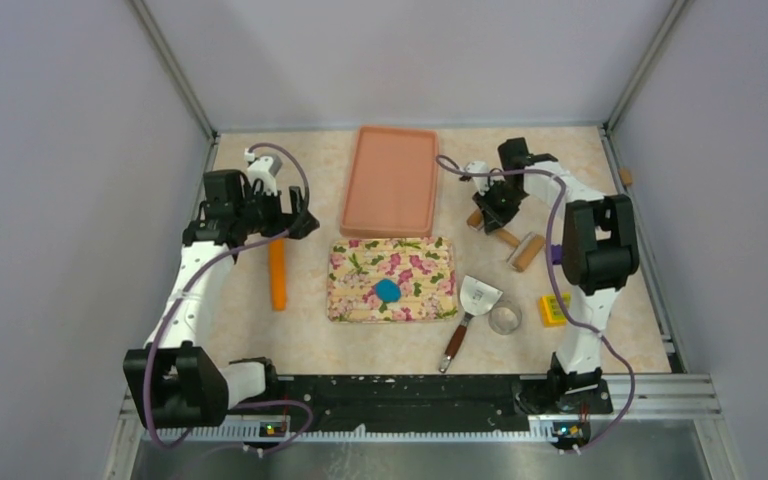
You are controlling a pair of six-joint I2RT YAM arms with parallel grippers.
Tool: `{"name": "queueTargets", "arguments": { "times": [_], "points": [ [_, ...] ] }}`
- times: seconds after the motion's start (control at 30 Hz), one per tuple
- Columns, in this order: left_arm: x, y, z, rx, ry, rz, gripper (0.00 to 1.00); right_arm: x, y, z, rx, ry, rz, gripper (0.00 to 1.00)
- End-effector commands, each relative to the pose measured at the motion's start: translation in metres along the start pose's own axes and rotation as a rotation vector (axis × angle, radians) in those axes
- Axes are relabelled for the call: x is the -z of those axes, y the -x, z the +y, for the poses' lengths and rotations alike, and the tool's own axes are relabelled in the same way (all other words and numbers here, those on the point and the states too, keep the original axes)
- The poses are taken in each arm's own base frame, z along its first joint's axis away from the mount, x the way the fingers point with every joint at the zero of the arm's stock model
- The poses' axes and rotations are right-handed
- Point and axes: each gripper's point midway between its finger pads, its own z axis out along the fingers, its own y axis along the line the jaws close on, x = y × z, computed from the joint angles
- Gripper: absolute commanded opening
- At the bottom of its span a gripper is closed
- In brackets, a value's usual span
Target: Roll out the dumpling wrappers from the dough
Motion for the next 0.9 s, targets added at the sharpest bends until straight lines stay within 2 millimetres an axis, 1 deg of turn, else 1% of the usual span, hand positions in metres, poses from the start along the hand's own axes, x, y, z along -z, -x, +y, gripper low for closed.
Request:
{"name": "queueTargets", "arguments": {
  "times": [0.0, 0.07, 0.1, 0.2, 0.27, 0.33, 0.4, 0.43, 0.47, 0.5, 0.53, 0.57, 0.6, 0.63, 0.67, 0.7, 0.73, 0.87],
  "points": [
    [-0.004, 0.028, -0.018, -0.056, -0.056, -0.055, 0.95, 0.097, 0.1, 0.002, -0.122, -0.056, -0.347, 0.0],
    [-0.008, 0.035, -0.037, -0.131, -0.094, -0.057, 0.95, 0.142, 0.128, 0.002, -0.21, -0.1, -0.461, 0.0],
    [-0.01, 0.04, -0.045, -0.163, -0.111, -0.063, 0.95, 0.161, 0.139, 0.003, -0.253, -0.116, -0.513, 0.0],
    [-0.016, 0.058, -0.087, -0.269, -0.191, -0.1, 0.94, 0.213, 0.162, 0.005, -0.373, -0.18, -0.667, 0.0],
    [-0.018, 0.072, -0.119, -0.319, -0.257, -0.135, 0.94, 0.237, 0.168, 0.005, -0.492, -0.219, -0.764, 0.0],
    [-0.018, 0.089, -0.153, -0.343, -0.334, -0.175, 0.93, 0.258, 0.177, 0.009, -0.598, -0.223, -0.863, 0.0],
    [-0.017, 0.107, -0.185, -0.337, -0.426, -0.205, 0.9, 0.27, 0.182, 0.013, -0.667, -0.23, -0.917, 0.0],
    [-0.017, 0.113, -0.201, -0.337, -0.477, -0.209, 0.88, 0.275, 0.185, 0.017, -0.686, -0.224, -0.941, 0.0],
    [-0.015, 0.12, -0.217, -0.35, -0.541, -0.215, 0.83, 0.279, 0.189, 0.021, -0.696, -0.208, -0.963, 0.0],
    [-0.019, 0.122, -0.23, -0.356, -0.599, -0.202, 0.78, 0.284, 0.193, 0.026, -0.694, -0.185, -0.987, 0.0],
    [-0.016, 0.127, -0.242, -0.358, -0.648, -0.202, 0.74, 0.287, 0.197, 0.032, -0.686, -0.164, -1.003, 0.0],
    [-0.023, 0.13, -0.249, -0.34, -0.683, -0.183, 0.7, 0.29, 0.202, 0.037, -0.671, -0.152, -1.018, 0.0],
    [-0.023, 0.136, -0.258, -0.31, -0.724, -0.173, 0.68, 0.291, 0.205, 0.042, -0.65, -0.153, -1.027, 0.0],
    [-0.028, 0.138, -0.263, -0.248, -0.751, -0.137, 0.64, 0.294, 0.207, 0.046, -0.629, -0.169, -1.038, 0.0],
    [-0.032, 0.14, -0.267, -0.211, -0.775, -0.108, 0.63, 0.296, 0.21, 0.05, -0.608, -0.182, -1.05, 0.0],
    [-0.041, 0.136, -0.269, -0.177, -0.803, -0.057, 0.63, 0.3, 0.211, 0.054, -0.595, -0.195, -1.07, 0.0],
    [-0.042, 0.137, -0.273, -0.154, -0.832, -0.015, 0.63, 0.302, 0.213, 0.055, -0.594, -0.213, -1.086, 0.0],
    [-0.057, 0.135, -0.276, -0.106, -0.87, 0.089, 0.63, 0.308, 0.221, 0.06, -0.59, -0.253, -1.122, 0.0]
  ]
}}
